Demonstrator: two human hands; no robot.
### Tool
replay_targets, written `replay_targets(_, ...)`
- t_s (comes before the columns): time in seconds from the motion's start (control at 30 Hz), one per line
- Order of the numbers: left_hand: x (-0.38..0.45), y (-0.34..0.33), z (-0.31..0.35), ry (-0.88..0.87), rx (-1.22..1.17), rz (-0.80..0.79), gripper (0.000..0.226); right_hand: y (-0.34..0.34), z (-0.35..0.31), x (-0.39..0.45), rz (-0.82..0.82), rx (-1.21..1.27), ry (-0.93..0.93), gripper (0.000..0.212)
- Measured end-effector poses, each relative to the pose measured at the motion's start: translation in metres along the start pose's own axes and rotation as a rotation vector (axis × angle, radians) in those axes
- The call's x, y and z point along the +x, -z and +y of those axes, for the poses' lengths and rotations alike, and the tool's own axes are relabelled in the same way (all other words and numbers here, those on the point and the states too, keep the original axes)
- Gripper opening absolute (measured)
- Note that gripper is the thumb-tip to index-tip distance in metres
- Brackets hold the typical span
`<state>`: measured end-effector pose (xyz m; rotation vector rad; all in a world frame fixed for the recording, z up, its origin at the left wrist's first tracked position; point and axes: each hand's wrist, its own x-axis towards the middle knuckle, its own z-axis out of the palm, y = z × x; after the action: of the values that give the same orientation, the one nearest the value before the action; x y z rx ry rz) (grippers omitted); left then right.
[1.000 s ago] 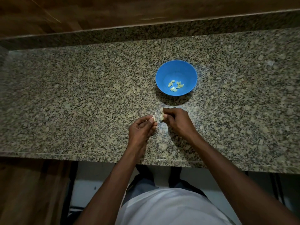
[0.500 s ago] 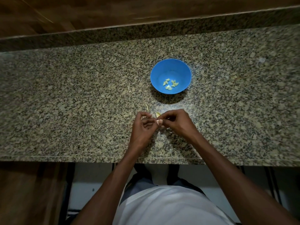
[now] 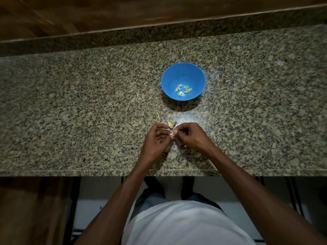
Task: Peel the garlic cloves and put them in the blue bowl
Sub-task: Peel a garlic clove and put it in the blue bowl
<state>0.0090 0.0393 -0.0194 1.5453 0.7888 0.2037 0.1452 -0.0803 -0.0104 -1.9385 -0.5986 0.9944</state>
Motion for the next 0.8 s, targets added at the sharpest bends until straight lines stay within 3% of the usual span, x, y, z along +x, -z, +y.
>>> replay_targets(0.17,0.0,0.0,-0.008,-0.013,0.041,0.008,0.029,0.0,0.004,0.0,0.022,0.115,-0.024,0.01)
replay_targets(0.33,-0.001,0.001,-0.014,-0.012,0.051,0.021,0.022,0.002,0.005,-0.004,0.06,-0.161,0.088,0.026)
replay_targets(0.53,-0.003,0.002,-0.016,-0.016,0.055,0.039,0.02,-0.004,0.009,-0.009,0.179,-0.302,0.256,0.015)
replay_targets(0.8,-0.004,-0.001,-0.008,-0.051,0.175,0.098,0.036,-0.006,0.004,-0.008,0.007,-0.081,0.125,0.012)
